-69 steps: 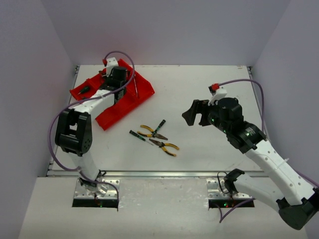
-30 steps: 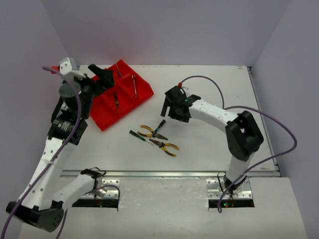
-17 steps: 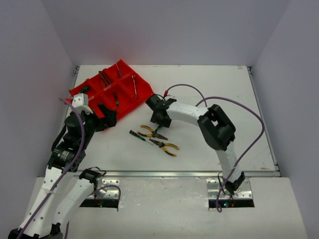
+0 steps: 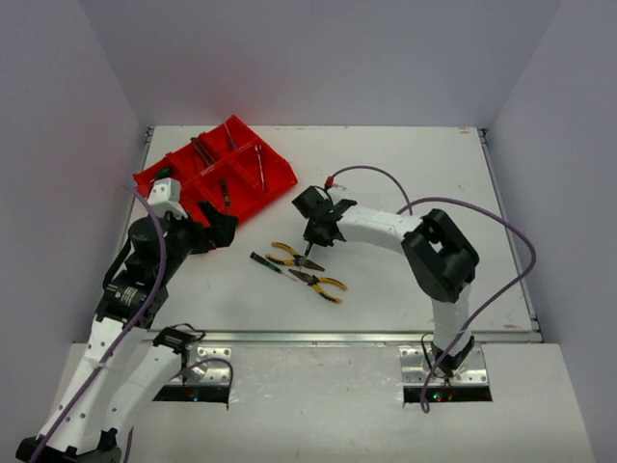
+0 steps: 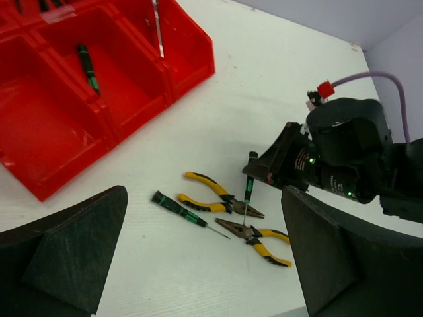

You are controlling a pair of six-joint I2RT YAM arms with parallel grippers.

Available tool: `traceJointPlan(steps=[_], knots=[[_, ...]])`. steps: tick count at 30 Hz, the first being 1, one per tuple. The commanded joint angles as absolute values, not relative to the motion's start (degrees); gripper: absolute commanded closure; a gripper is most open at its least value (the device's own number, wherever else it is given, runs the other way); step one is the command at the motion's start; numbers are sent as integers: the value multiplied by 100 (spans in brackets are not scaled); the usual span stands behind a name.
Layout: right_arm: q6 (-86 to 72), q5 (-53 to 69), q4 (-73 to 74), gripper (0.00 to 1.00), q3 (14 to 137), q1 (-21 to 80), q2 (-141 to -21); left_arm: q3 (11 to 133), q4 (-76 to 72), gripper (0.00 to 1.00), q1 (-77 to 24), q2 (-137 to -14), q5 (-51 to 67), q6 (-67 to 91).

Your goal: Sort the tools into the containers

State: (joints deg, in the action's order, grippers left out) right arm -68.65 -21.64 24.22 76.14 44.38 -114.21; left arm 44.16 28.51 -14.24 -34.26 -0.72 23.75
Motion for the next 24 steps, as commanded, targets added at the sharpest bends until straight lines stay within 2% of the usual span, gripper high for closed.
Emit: traceJointPlan(steps=[1, 2, 4, 7, 10, 16, 18, 19, 20, 21, 24], knots=[[-4723, -1356, 338, 100, 6665, 4438, -9595, 4160, 1699, 0, -1459, -3849, 1860, 3012], [-4353, -927, -50, 100, 6381, 4438, -9589, 4157, 1347, 0, -1459, -3850, 2332, 3015], [-3245, 691, -1114, 100, 5400, 4438, -8611, 3614, -84, 0, -1461, -3989, 3590, 3642], [-2511, 2227, -1516, 100, 4716, 4438, -7517, 3130, -1294, 0, -1498, -4152, 4181, 4408], [-2475, 3042, -2097, 100, 4035, 4447, -6753, 2763, -2961, 0, -1735, -4311, 4292, 5173], [-2594, 3053, -2103, 100, 4020, 4449, -6257, 3083, -2789, 3, -2865, -4740, 3267, 4867], [-2611, 3071, -2103, 100, 4064, 4456, -6260, 3076, -2801, 10, -2921, -4811, 3217, 4881], [-2618, 3103, -2122, 100, 4097, 4456, -6279, 3069, -2860, 19, -2947, -4844, 3217, 4907], [-2632, 3111, -2127, 100, 4104, 4456, -6297, 3061, -2874, 21, -2953, -4871, 3217, 4933], [-2682, 3098, -2192, 100, 4092, 4456, -6302, 3059, -2906, 28, -2960, -4884, 3217, 4952], [-2764, 3207, -2377, 100, 4108, 4450, -6343, 3065, -2912, 37, -2995, -4935, 3163, 4986]])
